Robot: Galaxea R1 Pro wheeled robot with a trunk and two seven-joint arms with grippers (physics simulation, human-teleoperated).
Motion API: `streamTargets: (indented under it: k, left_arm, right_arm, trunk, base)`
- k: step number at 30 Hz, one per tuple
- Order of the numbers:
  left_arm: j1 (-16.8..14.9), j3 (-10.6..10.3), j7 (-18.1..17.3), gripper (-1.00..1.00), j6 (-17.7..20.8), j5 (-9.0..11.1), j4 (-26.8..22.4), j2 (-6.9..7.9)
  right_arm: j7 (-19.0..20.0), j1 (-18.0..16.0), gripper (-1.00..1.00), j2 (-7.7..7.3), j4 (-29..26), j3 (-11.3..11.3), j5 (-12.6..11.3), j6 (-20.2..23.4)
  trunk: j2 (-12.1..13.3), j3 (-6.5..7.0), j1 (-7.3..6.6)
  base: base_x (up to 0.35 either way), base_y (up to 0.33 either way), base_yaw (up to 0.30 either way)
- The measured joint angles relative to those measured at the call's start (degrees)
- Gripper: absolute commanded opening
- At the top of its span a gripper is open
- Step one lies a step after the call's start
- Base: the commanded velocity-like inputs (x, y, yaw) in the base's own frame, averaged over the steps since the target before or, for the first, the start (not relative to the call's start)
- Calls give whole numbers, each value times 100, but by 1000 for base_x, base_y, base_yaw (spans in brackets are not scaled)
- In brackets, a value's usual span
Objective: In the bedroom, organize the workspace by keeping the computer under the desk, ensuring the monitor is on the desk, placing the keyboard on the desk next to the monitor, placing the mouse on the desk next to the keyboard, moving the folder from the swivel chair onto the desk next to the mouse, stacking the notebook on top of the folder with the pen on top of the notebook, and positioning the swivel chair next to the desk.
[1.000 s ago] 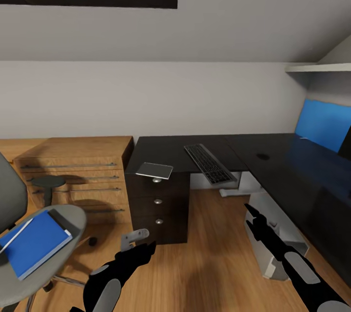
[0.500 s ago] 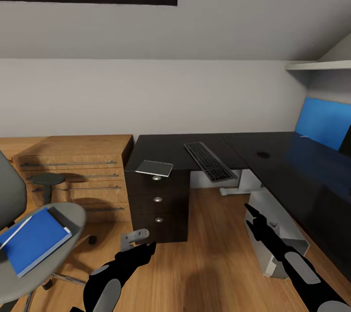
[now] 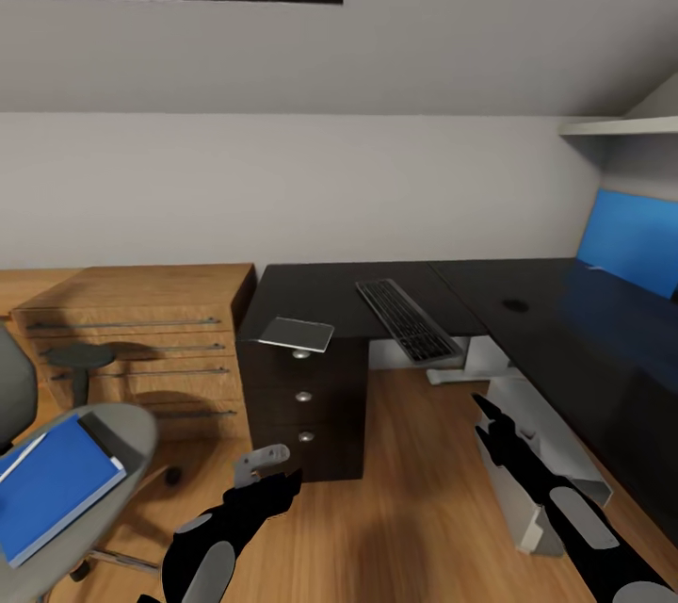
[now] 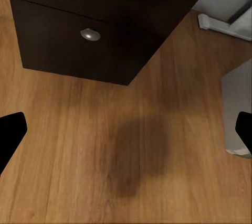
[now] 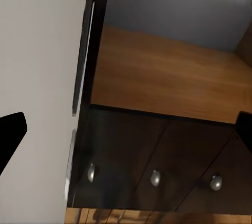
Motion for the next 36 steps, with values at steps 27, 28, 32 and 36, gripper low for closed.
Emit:
streamTargets:
  k: [27, 28, 32, 36]
  left_arm:
    - [0, 7, 0, 100, 9, 7, 4, 1]
    - [0, 7, 0, 100, 9, 7, 4, 1]
    - [0, 7, 0, 100, 9, 5, 4, 1]
    - [0, 7, 0, 100, 9, 10, 4, 1]
  right_arm:
    - [8, -1, 100, 1, 0, 0, -1, 5]
    - [8, -3, 100, 1, 0, 0, -1, 5]
    - [8, -2, 100, 1, 0, 0, 0, 4]
    - [8, -4, 100, 1, 0, 0, 0, 5]
  trunk:
    - [159, 71, -84]
    - [199, 89, -106]
    - [321, 143, -173]
    - [321, 143, -173]
  base:
    - [213, 28, 0]
    - [3, 0, 0]
    - [1, 0, 0]
    - [0, 0, 0]
